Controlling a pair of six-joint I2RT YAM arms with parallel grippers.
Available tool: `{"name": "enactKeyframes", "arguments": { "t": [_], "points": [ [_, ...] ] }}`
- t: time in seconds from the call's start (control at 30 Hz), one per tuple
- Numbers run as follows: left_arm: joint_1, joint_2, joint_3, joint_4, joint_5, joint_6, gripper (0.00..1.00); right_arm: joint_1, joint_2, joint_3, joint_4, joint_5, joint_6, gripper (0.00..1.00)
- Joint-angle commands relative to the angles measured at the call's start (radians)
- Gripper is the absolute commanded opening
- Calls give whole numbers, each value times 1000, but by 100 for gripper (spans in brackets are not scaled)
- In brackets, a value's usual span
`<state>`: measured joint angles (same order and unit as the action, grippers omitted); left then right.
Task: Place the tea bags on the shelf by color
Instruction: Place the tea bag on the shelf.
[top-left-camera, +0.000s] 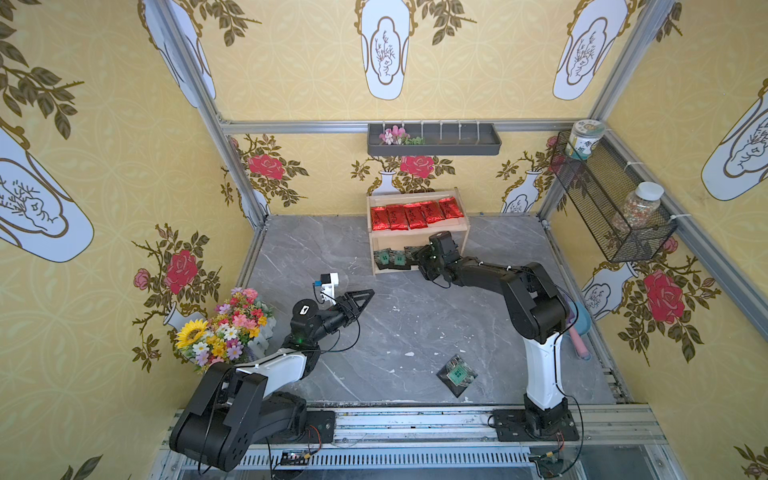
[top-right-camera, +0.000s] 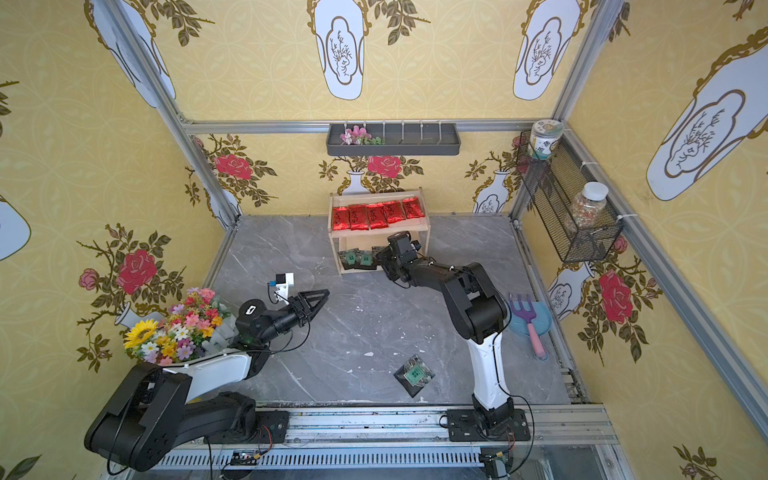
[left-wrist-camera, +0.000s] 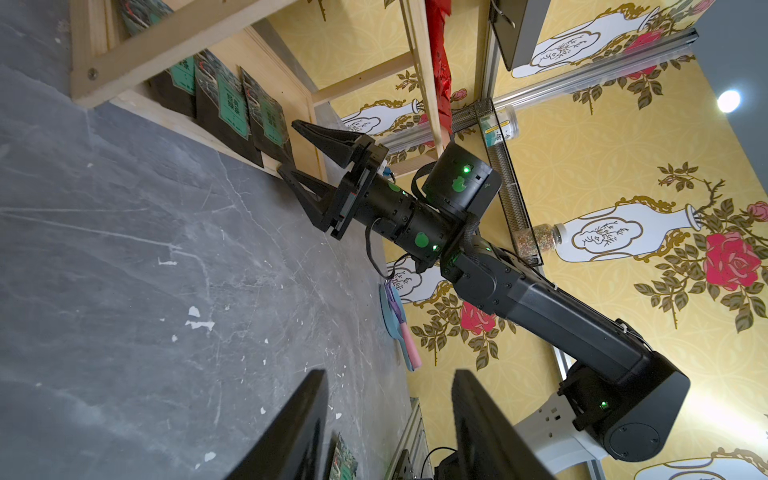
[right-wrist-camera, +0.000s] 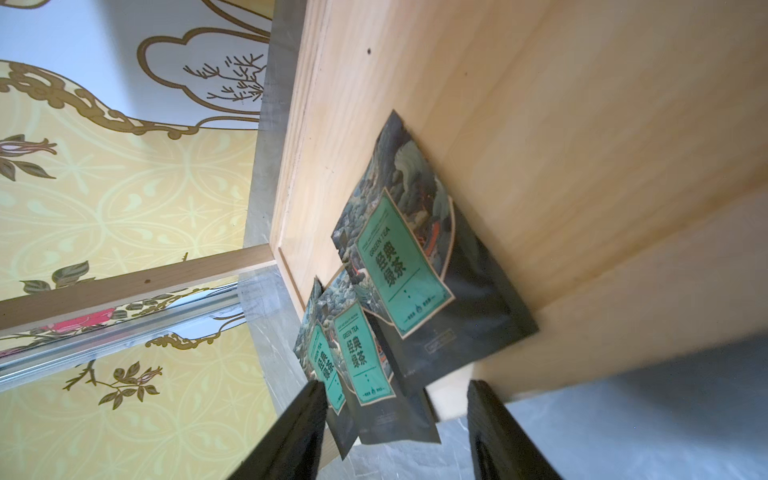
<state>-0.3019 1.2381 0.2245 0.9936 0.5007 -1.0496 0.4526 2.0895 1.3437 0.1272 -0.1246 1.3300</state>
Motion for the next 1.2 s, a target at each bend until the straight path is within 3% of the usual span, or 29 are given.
{"name": "enactKeyframes", "arguments": {
  "t": [0.0, 0.2, 0.33, 0.5, 0.63, 0.83, 1.0, 1.17],
  "points": [
    [1, 4, 2, -1, 4, 17, 54, 8, -17, -9, -61, 25, -31, 59],
    [1, 3, 4, -4, 4, 27, 54, 39, -80, -37, -97, 41, -104, 59],
    [-20, -1, 2, -24, -5, 57, 54, 100, -199, -114, -166, 50, -281, 58],
    [-105, -6, 30, -148, -80, 152, 54, 187, -422, -293, -374, 84, -533, 58],
    [-188, 63, 48, -156, -111, 171, 60, 270, -563, -360, -623, 152, -629, 58],
    [-248, 162, 84, -154, -133, 173, 63, 367, -741, -482, -860, 171, -577, 64],
    [-266, 182, 97, -155, -145, 171, 64, 441, -879, -601, -867, 158, -489, 70],
    [-267, 199, 102, -154, -135, 166, 64, 484, -922, -697, -794, 136, -402, 71]
  ]
}}
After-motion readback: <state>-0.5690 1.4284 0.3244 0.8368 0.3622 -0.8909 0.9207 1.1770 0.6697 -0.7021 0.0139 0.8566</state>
